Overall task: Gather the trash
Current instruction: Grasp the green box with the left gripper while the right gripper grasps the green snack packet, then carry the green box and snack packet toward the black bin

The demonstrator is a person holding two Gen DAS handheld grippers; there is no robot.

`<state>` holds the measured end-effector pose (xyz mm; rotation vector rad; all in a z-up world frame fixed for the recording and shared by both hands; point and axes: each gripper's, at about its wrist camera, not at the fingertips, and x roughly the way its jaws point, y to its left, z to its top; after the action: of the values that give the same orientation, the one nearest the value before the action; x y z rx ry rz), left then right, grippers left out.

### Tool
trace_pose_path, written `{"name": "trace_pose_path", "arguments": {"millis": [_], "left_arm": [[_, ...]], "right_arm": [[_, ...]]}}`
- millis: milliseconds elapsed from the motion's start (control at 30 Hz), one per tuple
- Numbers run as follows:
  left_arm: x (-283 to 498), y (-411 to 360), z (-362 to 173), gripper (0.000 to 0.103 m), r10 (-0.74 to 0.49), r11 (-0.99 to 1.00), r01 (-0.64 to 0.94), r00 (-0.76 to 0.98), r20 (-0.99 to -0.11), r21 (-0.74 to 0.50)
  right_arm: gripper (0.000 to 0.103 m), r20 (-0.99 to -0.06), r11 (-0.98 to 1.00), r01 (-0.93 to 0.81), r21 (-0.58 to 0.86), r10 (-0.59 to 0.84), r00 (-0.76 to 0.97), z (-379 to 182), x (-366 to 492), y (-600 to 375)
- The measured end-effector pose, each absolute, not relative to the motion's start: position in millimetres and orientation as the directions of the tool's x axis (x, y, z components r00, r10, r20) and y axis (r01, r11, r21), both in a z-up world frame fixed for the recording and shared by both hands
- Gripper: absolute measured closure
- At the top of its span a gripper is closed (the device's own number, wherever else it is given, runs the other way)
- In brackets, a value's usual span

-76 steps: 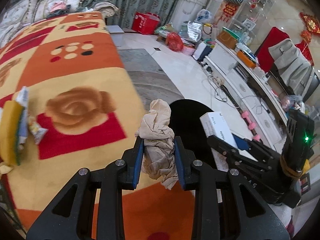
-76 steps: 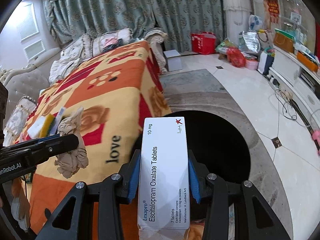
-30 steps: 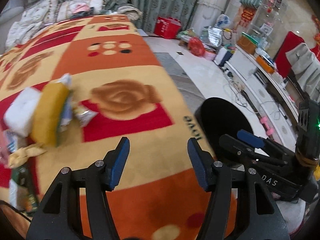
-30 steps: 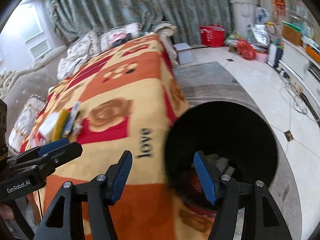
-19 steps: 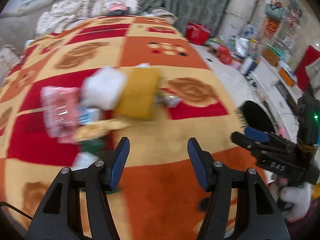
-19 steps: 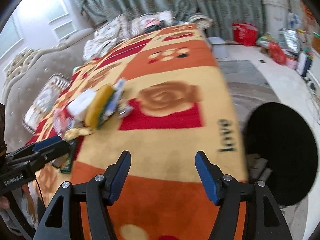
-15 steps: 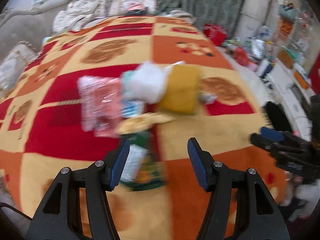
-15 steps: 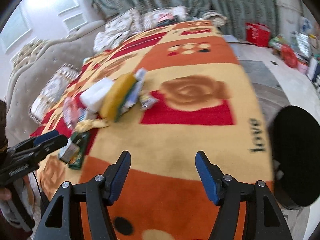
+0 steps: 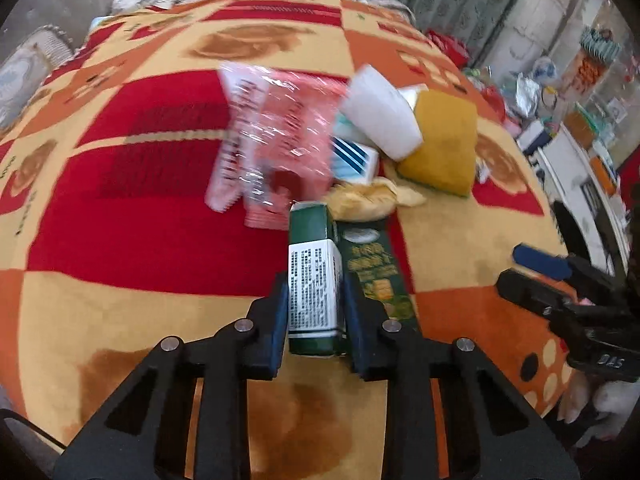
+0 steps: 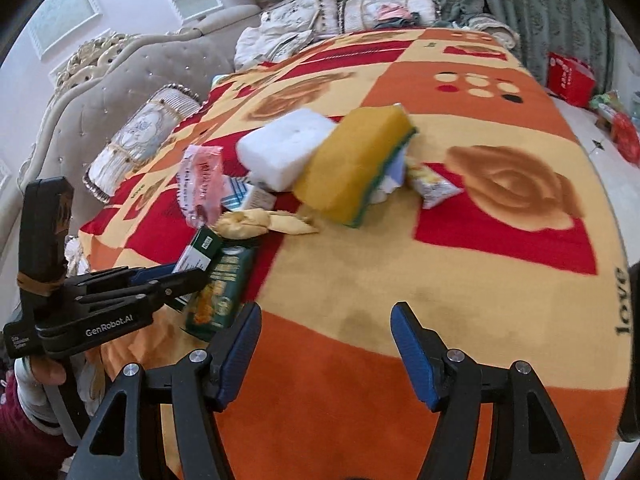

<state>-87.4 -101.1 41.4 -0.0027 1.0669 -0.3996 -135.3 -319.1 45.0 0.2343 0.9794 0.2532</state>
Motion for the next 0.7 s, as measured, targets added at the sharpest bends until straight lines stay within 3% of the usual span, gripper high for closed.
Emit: {"name": "trace_pose_path", "arguments": {"millis": [300,400,433,500,700], "left_arm": [[-93.8,-57.5,64.2,0.080,-0.298,0.947,0.257,0.495,-0.816,-0.190],[-97.4,-54.3,57.2,0.080,-0.291,0.950,0.250,0.483,-0.826,-0.189],[-98.3,-53.3,54.9,0.080,-0.289,0.951,0.247,0.478,-0.830,-0.188],[-100.0,-54.3,48.3,0.080,-0.288,0.951,0.241,0.461,-0.839,-0.194],[-97.6,-64.3,31.4,0.079,-0.262,0.958,0.226,0.425,-0.866,-0.179]], "right_arm": [[0.038,-0.795,0.925,-0.208,0.317,0.379,0.474,27.4,-102.9,-243.8],[0.038,-0.803,0.947,-0.244,0.209,0.309,0.510,19.6,-92.4,-215.0],[0.041,-0.810,0.951,-0.259,0.168,0.283,0.514,18.1,-91.8,-209.2],[0.056,-0.815,0.954,-0.285,0.098,0.241,0.527,18.0,-96.8,-204.6],[0.057,-0.828,0.948,-0.290,0.129,0.264,0.495,19.7,-129.0,-250.9]]}}
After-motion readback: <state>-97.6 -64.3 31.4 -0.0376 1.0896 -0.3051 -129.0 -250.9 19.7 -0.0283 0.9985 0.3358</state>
